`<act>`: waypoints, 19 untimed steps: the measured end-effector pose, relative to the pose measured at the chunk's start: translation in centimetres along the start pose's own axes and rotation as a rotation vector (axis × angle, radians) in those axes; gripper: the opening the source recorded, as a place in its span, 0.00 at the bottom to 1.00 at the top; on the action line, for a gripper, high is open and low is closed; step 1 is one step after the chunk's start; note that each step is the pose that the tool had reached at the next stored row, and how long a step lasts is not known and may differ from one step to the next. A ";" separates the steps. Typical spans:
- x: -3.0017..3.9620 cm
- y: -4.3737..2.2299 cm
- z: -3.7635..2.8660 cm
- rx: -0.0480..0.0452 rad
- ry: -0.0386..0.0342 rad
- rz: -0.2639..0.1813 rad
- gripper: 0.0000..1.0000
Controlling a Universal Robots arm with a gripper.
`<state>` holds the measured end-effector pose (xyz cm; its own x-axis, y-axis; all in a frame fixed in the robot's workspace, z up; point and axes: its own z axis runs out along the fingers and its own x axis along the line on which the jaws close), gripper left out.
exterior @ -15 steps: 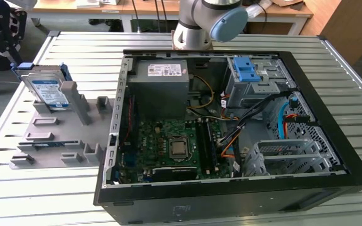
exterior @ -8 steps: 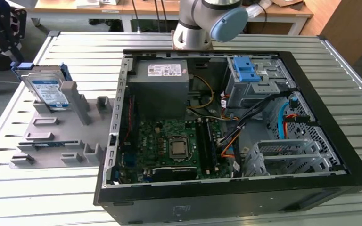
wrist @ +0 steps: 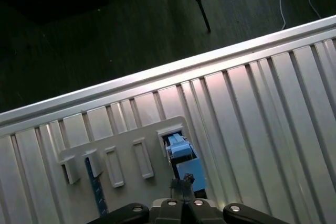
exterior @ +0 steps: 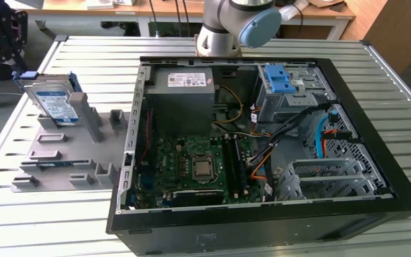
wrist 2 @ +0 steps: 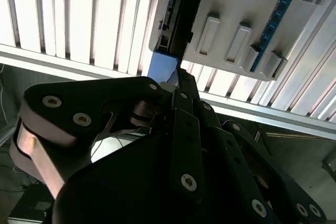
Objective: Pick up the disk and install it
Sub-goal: 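Pick up the disk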
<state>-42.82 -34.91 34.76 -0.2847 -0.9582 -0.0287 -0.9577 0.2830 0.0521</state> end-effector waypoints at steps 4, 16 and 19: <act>0.01 0.01 0.12 -0.0033 -0.0017 -0.067 0.11; 0.01 -0.02 0.45 -0.0181 -0.0212 -0.238 0.41; 0.01 -0.02 0.45 -0.0181 -0.0210 -0.240 0.53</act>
<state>-42.82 -34.90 34.30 -0.0497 -0.9968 -0.0633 -0.9972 0.0460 0.0591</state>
